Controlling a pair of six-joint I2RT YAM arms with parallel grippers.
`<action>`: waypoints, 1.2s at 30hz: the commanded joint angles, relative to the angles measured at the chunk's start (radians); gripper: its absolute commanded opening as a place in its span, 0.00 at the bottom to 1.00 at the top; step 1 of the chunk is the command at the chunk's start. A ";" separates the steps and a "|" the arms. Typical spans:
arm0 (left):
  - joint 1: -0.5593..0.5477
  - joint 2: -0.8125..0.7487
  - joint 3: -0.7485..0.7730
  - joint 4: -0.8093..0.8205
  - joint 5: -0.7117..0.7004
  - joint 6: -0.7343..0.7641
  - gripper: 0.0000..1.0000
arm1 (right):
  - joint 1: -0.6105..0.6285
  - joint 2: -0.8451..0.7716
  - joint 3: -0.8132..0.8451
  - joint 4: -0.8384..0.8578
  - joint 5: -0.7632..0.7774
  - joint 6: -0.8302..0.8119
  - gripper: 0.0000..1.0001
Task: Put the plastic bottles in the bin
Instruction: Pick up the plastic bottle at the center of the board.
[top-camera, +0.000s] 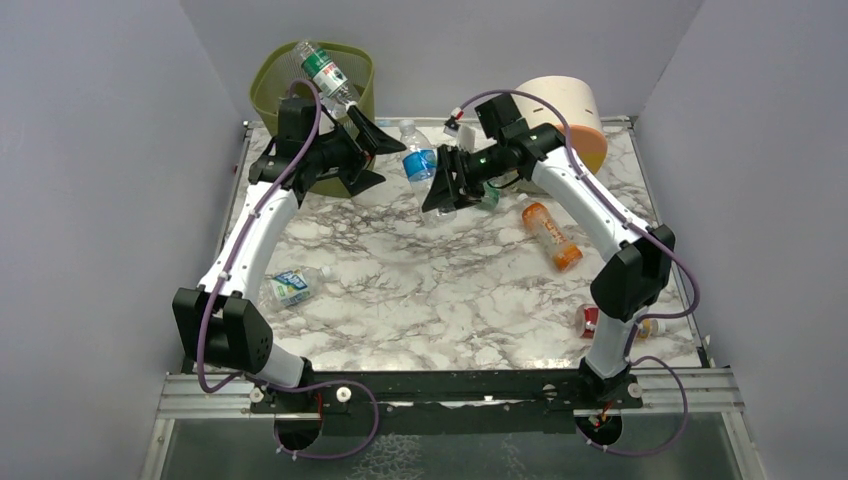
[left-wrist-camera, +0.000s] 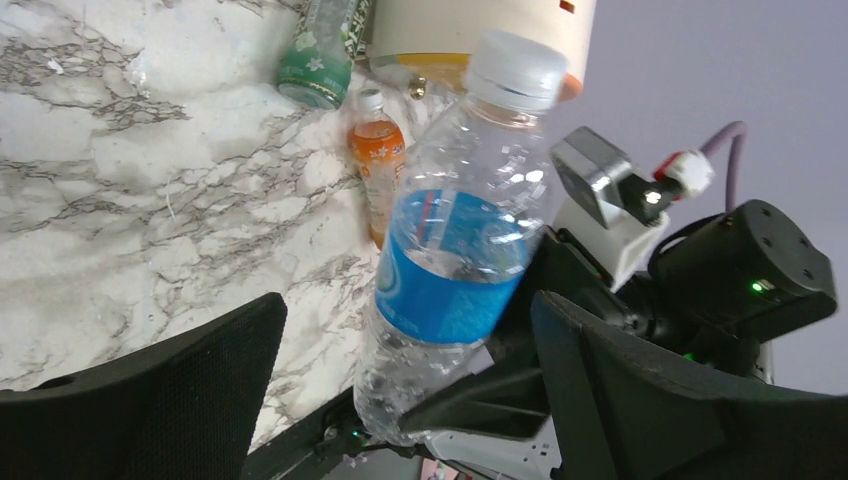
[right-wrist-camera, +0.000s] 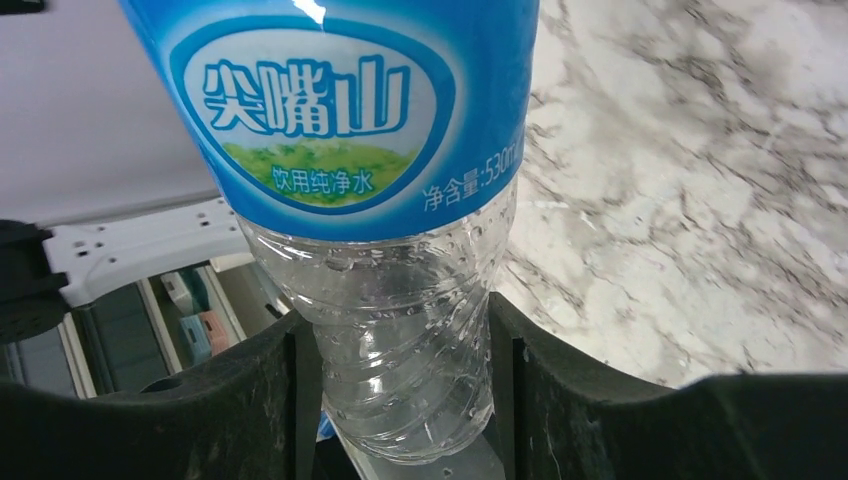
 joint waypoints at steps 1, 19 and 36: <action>-0.018 0.000 0.000 0.049 -0.004 -0.016 0.99 | 0.017 0.028 0.094 -0.021 -0.099 0.036 0.57; -0.047 -0.031 0.006 0.076 -0.066 -0.007 0.99 | 0.076 0.090 0.230 -0.060 -0.135 0.069 0.57; -0.053 -0.019 0.029 0.025 -0.064 0.029 0.53 | 0.081 0.134 0.318 -0.113 -0.113 0.073 0.61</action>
